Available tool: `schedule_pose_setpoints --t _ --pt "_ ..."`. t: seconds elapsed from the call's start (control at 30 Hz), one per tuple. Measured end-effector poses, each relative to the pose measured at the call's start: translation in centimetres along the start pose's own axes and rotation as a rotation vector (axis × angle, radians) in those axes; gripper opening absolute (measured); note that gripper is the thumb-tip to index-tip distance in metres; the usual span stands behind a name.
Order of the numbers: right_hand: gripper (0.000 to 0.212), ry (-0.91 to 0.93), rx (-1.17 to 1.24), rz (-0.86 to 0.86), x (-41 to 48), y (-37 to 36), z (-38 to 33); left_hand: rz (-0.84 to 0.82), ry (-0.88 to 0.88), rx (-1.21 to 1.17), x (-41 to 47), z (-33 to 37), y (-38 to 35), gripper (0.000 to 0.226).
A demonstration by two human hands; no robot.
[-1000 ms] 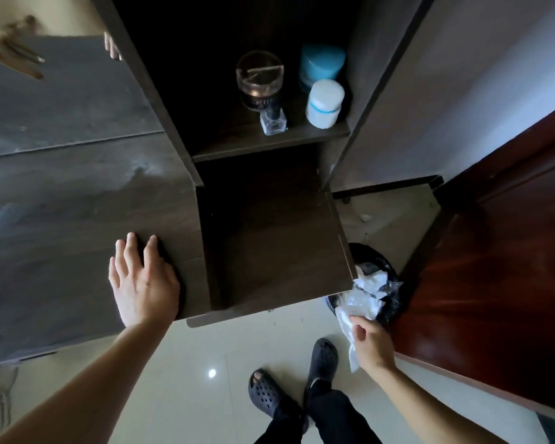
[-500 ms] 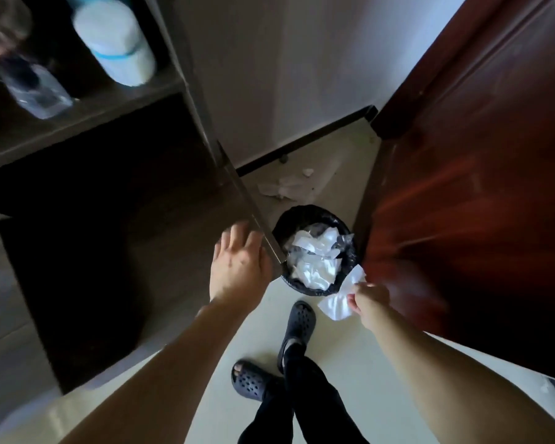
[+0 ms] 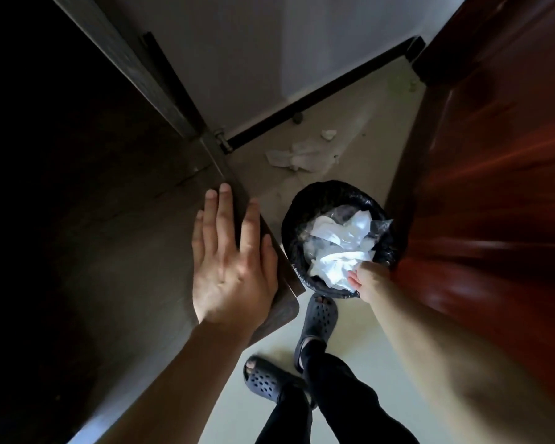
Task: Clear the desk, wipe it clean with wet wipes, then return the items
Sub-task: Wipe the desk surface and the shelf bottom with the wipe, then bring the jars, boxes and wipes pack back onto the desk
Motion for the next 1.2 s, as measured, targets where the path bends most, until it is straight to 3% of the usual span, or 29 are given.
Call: schedule_pose_setpoints --t 0.33,0.4,0.53,0.6,0.73,0.87,1.1,1.2 --pt "0.022 0.079 -0.07 0.038 -8.7 0.0 -0.3 -0.079 0.015 0.015 -0.3 0.4 1.1 0.042" --pt "0.02 0.159 -0.156 0.008 -11.5 -0.3 -0.7 -0.174 0.025 0.001 -0.9 0.7 2.4 0.043" --pt "0.015 0.279 -0.325 -0.022 -18.4 -1.5 -1.5 -0.518 0.147 -0.124 -4.4 1.0 7.3 0.036" --pt "0.021 0.343 -0.431 -0.043 -22.2 -2.5 -1.8 -0.571 0.202 -0.183 -7.0 0.7 10.6 0.031" --pt "0.009 0.495 -0.713 -0.055 -29.4 -4.8 -1.9 -0.513 0.237 -0.196 -11.8 -0.5 16.6 0.028" --pt "0.016 0.635 -1.012 -0.106 -35.5 -8.0 -2.7 -0.411 0.279 -0.228 -14.9 -1.9 21.9 0.028" --pt "0.021 0.902 -1.28 -0.13 -45.2 -14.3 -6.6 -0.237 0.275 -0.286 -16.4 -4.4 29.9 0.026" --pt "0.026 1.108 -1.335 -0.089 -48.9 -17.1 -9.1 -0.191 0.28 -0.281 -15.9 -5.3 32.2 0.025"
Point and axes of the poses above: each hand's wrist, its own x-axis towards the middle knuckle, its own y-axis out of the back of the hand, z = x × y, the point moved 3 cm from there along x, towards the middle knuckle, and after that the axes turned 14 degrees about -z, right-handed, at the moved point
